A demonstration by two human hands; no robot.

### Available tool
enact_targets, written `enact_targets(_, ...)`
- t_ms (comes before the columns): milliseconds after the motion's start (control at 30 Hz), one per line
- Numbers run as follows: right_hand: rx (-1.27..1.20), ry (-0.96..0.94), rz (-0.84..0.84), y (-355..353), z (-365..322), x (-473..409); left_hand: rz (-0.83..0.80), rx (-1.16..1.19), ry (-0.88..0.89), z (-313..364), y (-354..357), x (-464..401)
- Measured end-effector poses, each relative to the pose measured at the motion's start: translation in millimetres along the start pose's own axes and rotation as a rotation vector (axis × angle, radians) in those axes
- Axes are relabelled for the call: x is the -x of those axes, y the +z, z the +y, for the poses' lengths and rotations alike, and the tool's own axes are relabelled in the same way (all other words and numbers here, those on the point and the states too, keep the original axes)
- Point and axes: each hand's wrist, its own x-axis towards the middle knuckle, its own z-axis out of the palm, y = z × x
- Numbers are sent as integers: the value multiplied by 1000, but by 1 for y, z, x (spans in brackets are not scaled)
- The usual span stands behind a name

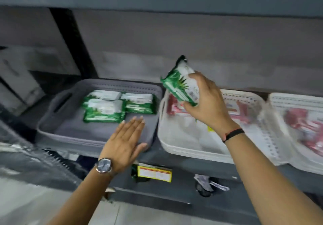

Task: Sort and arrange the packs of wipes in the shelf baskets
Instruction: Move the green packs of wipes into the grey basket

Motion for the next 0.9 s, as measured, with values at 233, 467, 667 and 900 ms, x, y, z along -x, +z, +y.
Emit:
enact_targets(233,116,-173,-324,117,-77,-30,-46,-44,-129,-96,8,46)
enact_targets(467,209,-32,-623,158,-74,-29,-58,3,-101,-108,15,48)
enact_targets(667,164,-64,-530,128,-71,-32,-45,97,-38,-77,7,34)
enact_targets(900,233,36,-162,27,0,-17,-7,207,171,13,-2,-18)
